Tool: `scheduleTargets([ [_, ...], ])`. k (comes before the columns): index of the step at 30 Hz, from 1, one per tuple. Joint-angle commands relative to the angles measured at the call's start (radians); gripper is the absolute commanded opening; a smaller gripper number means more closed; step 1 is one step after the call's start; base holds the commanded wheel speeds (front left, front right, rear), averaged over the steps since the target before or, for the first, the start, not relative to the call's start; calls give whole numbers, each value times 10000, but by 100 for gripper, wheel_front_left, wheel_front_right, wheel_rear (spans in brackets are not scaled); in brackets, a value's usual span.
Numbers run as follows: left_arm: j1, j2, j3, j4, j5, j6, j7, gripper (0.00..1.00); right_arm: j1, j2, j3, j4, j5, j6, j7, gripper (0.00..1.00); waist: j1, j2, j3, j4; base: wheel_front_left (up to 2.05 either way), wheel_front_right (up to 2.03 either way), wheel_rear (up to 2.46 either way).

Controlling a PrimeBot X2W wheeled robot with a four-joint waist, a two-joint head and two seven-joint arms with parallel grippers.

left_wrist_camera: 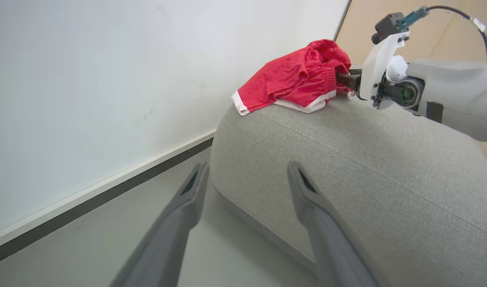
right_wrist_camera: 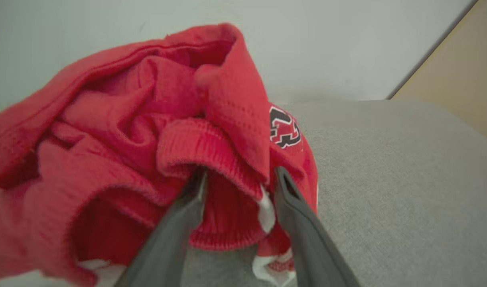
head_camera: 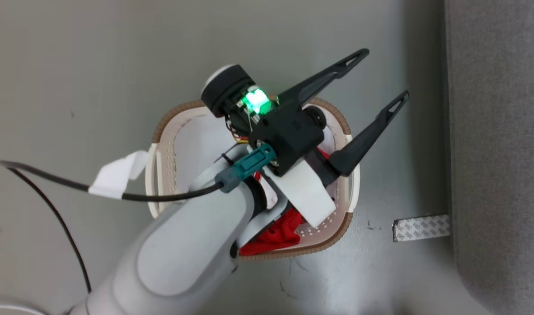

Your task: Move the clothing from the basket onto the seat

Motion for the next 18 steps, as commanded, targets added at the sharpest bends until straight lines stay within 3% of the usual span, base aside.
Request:
scheduleTargets([
  [1,183,-55,8,55,-112,61,-129,100,295,31,-35,-25,-54,-17,-142,100,-3,0,-277,65,0,0,0],
  [11,1391,430,642,788,-547,732,-914,100,3374,925,1730,-1679,729,-18,-1892,100,-3,0,-2474,4,0,0,0],
  [18,3162,625,1447,1314,-1015,1832,-1958,100,5633,1569,3063,-3300,892,-18,-2713,100,-3,0,-4804,478,0,0,0],
])
